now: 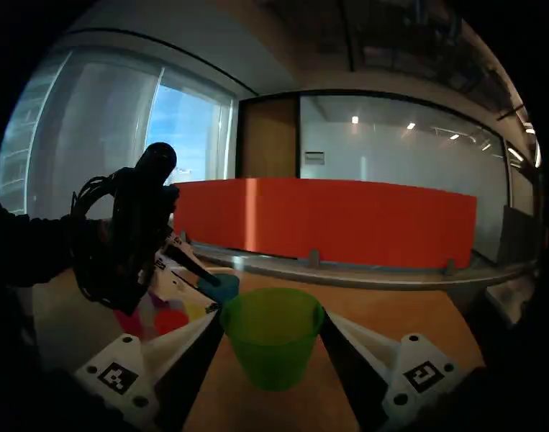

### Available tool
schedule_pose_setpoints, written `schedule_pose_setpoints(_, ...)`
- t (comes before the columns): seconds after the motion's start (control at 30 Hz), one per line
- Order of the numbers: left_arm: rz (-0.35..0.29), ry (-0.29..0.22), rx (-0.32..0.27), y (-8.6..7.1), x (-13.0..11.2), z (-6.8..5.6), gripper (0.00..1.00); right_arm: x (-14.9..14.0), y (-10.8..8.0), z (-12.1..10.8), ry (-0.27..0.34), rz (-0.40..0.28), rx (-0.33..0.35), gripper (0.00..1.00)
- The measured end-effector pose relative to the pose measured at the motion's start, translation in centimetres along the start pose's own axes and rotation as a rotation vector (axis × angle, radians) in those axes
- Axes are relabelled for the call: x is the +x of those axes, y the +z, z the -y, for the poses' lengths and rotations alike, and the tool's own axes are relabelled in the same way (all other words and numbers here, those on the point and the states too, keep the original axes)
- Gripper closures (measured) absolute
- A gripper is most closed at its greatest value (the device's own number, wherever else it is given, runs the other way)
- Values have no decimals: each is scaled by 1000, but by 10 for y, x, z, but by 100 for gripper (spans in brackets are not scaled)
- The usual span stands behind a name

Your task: Pour water

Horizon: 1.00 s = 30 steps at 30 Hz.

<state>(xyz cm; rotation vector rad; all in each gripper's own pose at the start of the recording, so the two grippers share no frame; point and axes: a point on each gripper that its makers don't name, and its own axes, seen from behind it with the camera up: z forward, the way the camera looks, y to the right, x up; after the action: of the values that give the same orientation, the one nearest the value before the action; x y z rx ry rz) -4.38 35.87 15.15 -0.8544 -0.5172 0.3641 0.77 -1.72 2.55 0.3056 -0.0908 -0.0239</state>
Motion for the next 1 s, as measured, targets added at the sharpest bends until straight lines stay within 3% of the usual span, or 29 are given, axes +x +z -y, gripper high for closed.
schedule_pose_setpoints(0.27,-130,-31,15,-16,24,5,15,4,-2,3,-7,-3,-2,7)
schedule_pose_setpoints(0.57,-253,-3,39,-33,45,2,16,6,-1,5,-12,-4,0,7)
schedule_pose_setpoints(1.0,-378,-22,8,-53,68,-4,15,10,-4,7,-13,-9,0,7)
